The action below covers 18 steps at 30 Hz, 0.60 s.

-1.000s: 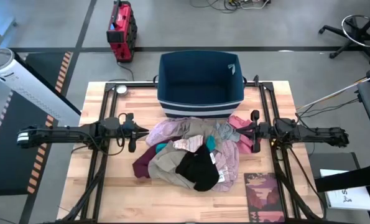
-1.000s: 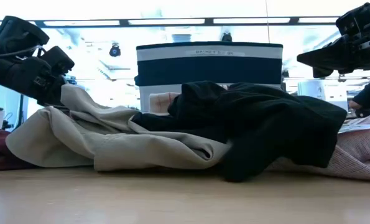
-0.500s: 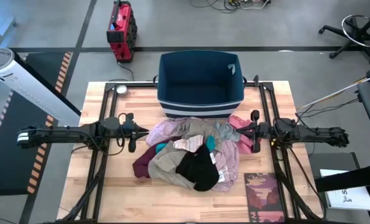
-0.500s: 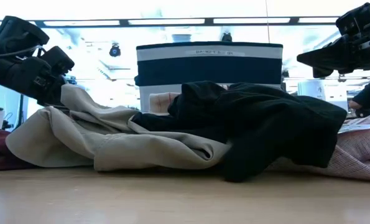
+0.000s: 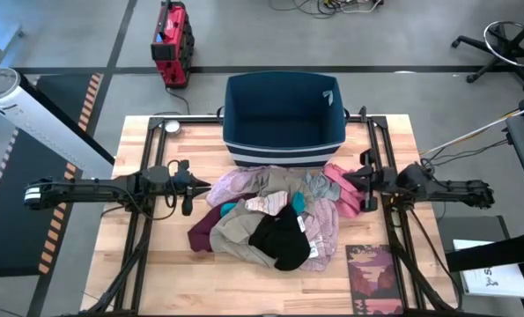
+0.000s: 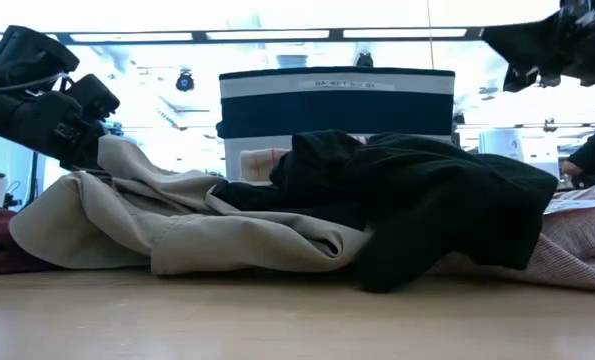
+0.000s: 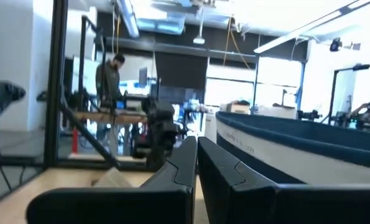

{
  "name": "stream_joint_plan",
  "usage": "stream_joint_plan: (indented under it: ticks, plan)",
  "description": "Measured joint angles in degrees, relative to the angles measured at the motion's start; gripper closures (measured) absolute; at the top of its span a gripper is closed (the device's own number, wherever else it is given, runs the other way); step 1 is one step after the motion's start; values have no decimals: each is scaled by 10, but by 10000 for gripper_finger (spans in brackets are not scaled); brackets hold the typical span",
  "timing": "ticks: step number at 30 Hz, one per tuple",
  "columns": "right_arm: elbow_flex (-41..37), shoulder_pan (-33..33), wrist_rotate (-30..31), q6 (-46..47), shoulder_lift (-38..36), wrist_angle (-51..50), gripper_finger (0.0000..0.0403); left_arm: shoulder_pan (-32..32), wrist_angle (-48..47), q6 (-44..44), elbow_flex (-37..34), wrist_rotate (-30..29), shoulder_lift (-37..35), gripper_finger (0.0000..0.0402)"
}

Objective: Sort clothes
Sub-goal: Put the striped sock into the blue laundry organizer

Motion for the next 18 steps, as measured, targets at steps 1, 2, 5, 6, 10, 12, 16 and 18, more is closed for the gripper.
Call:
stream_joint_plan:
  ticks: [1,2,5,6,10,12,16,18]
  plan:
    - [0,0,0,10,0,2,403,0,0,0,0,0,0,351]
    - [0,0,0,24,0,4,403,0,0,0,0,0,0,351]
    - [0,0,0,56,0,9,403,0,0,0,0,0,0,351]
    - [0,0,-1,65,0,8,403,0,0,0,0,0,0,351]
    - [0,0,-5,81,11,10,403,0,0,0,0,0,0,351]
    - [0,0,-5,90,16,14,403,0,0,0,0,0,0,351]
    - [2,0,-6,104,27,17,403,0,0,0,0,0,0,351]
    - [4,0,-14,100,37,7,397,0,0,0,0,0,0,351]
